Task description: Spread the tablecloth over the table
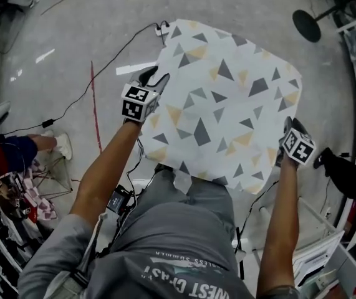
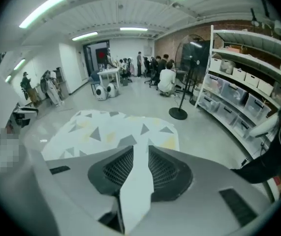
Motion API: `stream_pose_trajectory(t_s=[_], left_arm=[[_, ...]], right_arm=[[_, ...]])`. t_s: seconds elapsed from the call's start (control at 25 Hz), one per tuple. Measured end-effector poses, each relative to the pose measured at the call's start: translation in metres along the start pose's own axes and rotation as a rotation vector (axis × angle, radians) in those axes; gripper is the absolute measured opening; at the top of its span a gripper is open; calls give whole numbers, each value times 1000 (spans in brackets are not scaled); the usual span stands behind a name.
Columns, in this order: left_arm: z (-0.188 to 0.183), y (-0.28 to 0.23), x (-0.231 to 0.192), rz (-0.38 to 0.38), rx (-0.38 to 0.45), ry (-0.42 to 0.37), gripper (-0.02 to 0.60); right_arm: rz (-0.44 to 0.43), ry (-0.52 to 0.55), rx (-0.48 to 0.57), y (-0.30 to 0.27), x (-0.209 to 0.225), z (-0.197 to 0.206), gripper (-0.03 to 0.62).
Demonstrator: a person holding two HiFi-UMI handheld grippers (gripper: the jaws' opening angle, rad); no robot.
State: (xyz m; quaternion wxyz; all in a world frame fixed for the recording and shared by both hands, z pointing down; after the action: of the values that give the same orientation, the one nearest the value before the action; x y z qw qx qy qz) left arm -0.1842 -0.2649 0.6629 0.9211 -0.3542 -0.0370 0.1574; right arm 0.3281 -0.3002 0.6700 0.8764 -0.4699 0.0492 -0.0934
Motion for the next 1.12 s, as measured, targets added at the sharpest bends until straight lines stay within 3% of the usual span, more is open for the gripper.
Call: stream_pose_trajectory(t_s=[0.24,0.4,0.6,0.84,1.12], left_arm=[[-53,78,49,132,193,-48,143],[-77,130,73,225,291,-34,107],[-98,194,95,302,387,-67,11],[-120,273,124,338,501,-140,8],[-128,346,158,363,613,-211,8]], right_arm=[[-161,15,209,93,-82,-29,11],[-272,24,318,160,-136,-36,11],[-383,102,425,237,-198,-45,11],[-444,238,570,325,-235,-54,11],[-443,367,716,416,-261,-43,9]])
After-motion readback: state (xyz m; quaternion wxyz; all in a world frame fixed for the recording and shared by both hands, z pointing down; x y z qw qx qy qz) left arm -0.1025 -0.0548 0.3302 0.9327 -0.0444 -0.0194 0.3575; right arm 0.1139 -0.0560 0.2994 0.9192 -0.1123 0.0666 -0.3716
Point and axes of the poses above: the fingertips, and each gripper's own axes: y backward along the fingers, x to its right, z out of its underside, the point moved 6 cm from there along y, backward along the fingers, and after that the axes turned 7 degrees about -x, right-handed, at the moved point
